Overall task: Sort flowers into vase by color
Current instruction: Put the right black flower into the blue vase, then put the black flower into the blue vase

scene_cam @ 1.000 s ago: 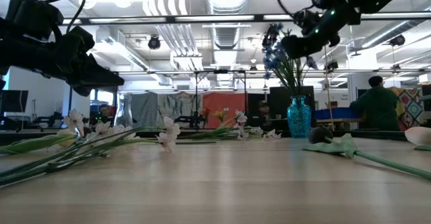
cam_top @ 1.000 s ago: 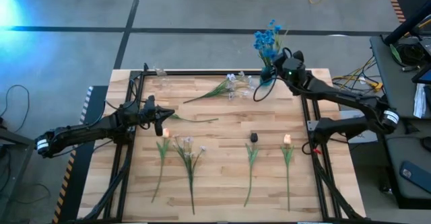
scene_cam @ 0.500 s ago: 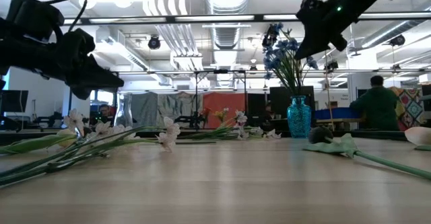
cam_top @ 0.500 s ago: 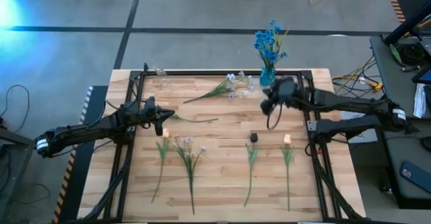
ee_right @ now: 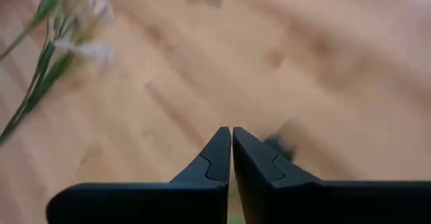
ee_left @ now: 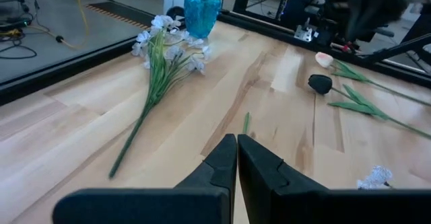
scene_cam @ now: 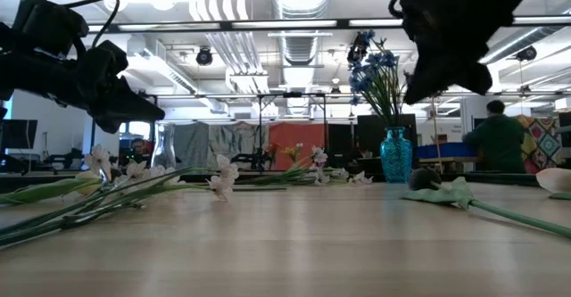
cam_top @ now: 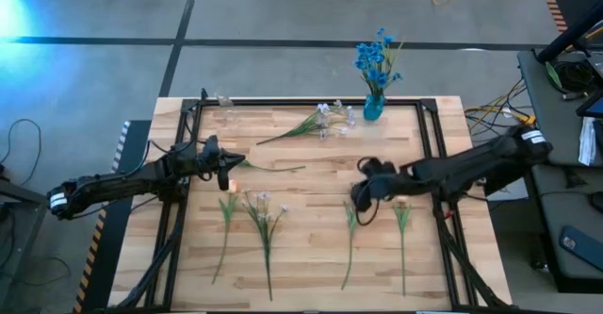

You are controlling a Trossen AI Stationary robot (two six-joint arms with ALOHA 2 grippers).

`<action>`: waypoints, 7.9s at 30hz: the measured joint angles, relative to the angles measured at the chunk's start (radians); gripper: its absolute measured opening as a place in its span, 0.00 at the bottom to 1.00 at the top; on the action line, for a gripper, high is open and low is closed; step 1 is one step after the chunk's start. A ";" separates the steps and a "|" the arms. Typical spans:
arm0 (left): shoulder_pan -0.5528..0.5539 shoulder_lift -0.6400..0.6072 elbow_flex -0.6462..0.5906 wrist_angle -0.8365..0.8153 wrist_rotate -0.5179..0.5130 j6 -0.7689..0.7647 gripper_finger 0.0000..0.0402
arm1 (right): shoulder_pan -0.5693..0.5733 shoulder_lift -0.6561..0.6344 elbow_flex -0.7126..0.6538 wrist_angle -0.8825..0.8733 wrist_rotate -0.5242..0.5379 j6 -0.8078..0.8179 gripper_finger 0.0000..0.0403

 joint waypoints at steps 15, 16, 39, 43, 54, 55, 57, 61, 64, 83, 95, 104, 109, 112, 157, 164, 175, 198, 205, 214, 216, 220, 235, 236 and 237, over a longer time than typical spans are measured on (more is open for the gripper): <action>0.000 0.025 0.000 0.002 0.000 0.007 0.00 | 0.038 0.381 0.173 -0.188 -0.271 0.476 0.36; 0.000 0.027 0.000 0.002 0.000 0.010 0.00 | 0.034 0.400 0.182 -0.195 -0.276 0.481 0.37; 0.000 0.034 0.000 0.002 0.000 0.015 0.00 | -0.019 0.307 0.230 -0.201 0.136 0.283 0.03; 0.000 0.034 0.000 0.003 -0.008 0.015 0.00 | -0.019 0.158 0.230 -0.206 0.441 0.086 0.03; 0.000 0.034 0.000 0.034 -0.009 0.013 0.00 | -0.108 -0.126 0.230 0.003 1.003 -0.698 0.03; 0.000 0.034 0.000 0.040 -0.009 0.013 0.00 | -0.131 -0.137 0.230 0.037 0.989 -0.763 0.03; 0.000 0.034 0.000 0.051 -0.009 0.015 0.00 | -0.189 -0.150 0.227 0.109 0.921 -0.903 0.03; 0.000 0.034 0.000 0.053 -0.009 0.019 0.00 | -0.314 -0.165 0.208 0.337 0.670 -1.222 0.03; 0.000 0.034 0.000 0.053 -0.010 0.019 0.00 | -0.399 -0.175 0.187 0.494 0.445 -1.440 0.03; 0.000 0.034 0.000 0.054 -0.018 0.019 0.00 | -0.754 -0.173 0.157 0.645 -0.135 -1.577 0.03; 0.000 0.034 0.000 0.054 -0.018 0.008 0.00 | -0.838 -0.173 0.023 0.857 -0.177 -1.537 0.03; 0.000 0.034 0.000 0.055 -0.018 0.007 0.00 | -0.838 -0.174 -0.022 0.925 -0.151 -1.509 0.03; 0.000 0.034 0.000 0.055 -0.018 0.007 0.00 | -0.838 -0.176 -0.072 0.977 -0.150 -1.478 0.03; 0.000 0.034 0.000 0.055 -0.018 0.007 0.00 | -0.838 -0.177 -0.095 1.002 -0.113 -1.458 0.06; 0.000 0.034 0.000 0.062 -0.012 -0.004 0.00 | -0.762 -0.219 0.026 0.499 0.170 -1.102 0.67; 0.000 0.034 0.000 0.061 -0.012 0.000 0.00 | -0.703 -0.219 0.138 0.317 0.252 -1.173 0.66; 0.000 0.034 0.000 0.064 -0.013 0.007 0.00 | -0.615 -0.218 0.377 0.016 0.277 -1.186 0.67; 0.000 0.034 0.000 0.071 -0.016 0.008 0.00 | -0.646 -0.126 0.312 0.190 0.268 -1.308 0.02; 0.000 0.034 0.000 0.071 -0.016 0.007 0.00 | -0.642 -0.132 0.316 0.189 0.269 -1.320 0.02; 0.000 0.032 0.000 0.094 -0.042 0.014 0.00 | -0.478 -0.125 0.327 0.273 0.269 -1.444 0.05; 0.000 0.032 0.000 0.102 -0.040 0.014 0.00 | -0.443 -0.112 0.327 0.273 0.268 -1.443 0.05; 0.000 0.034 0.005 0.078 0.046 0.026 0.00 | -0.388 -0.073 0.327 0.272 0.268 -1.413 0.07; -0.002 0.080 0.079 0.014 0.092 0.087 0.00 | -0.284 0.254 0.351 0.341 -0.111 -1.024 0.27; -0.002 0.079 0.079 0.025 0.087 0.092 0.00 | -0.284 0.291 0.370 0.345 -0.132 -1.009 0.29; -0.002 0.079 0.079 0.033 0.078 0.096 0.00 | -0.285 0.329 0.394 0.348 -0.152 -0.991 0.31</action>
